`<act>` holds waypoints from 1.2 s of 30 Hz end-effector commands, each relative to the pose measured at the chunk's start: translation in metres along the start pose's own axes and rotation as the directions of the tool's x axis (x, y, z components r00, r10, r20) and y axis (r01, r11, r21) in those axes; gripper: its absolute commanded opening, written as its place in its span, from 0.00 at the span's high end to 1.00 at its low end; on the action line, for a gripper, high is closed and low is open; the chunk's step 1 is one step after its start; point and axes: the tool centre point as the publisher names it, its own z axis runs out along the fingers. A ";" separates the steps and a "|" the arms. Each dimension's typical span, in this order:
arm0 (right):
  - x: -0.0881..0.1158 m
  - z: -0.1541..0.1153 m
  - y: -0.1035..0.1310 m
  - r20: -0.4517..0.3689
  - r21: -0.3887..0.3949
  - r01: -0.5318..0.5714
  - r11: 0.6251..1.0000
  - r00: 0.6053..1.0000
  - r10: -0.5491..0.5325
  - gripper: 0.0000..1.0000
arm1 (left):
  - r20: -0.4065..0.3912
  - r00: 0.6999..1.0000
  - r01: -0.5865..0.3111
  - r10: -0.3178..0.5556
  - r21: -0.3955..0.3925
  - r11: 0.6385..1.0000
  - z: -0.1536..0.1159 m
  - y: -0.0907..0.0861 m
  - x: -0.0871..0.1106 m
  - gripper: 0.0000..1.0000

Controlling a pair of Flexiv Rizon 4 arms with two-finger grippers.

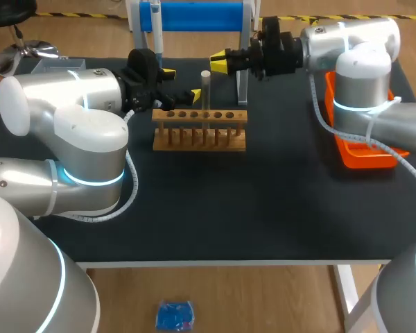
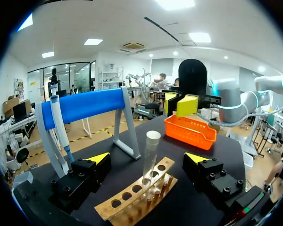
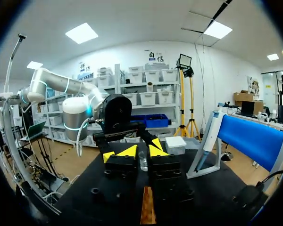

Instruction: Invert the test tube, pick up the pipette, mount the tip to pipette, aspirate from beaker and dispense into the tube, eject the tip, return the pipette, and cap with the stopper.

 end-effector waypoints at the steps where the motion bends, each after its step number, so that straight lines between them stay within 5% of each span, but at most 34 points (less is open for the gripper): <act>1: -0.009 0.005 -0.003 -0.036 -0.001 -0.011 1.000 0.999 0.011 1.00 | 0.001 1.000 0.001 -0.001 0.005 1.000 0.001 0.001 0.000 0.00; 36: -0.019 0.024 -0.021 -0.031 -0.007 -0.042 0.999 0.999 0.041 1.00 | 0.001 1.000 0.001 -0.001 0.005 1.000 0.001 0.001 0.000 0.00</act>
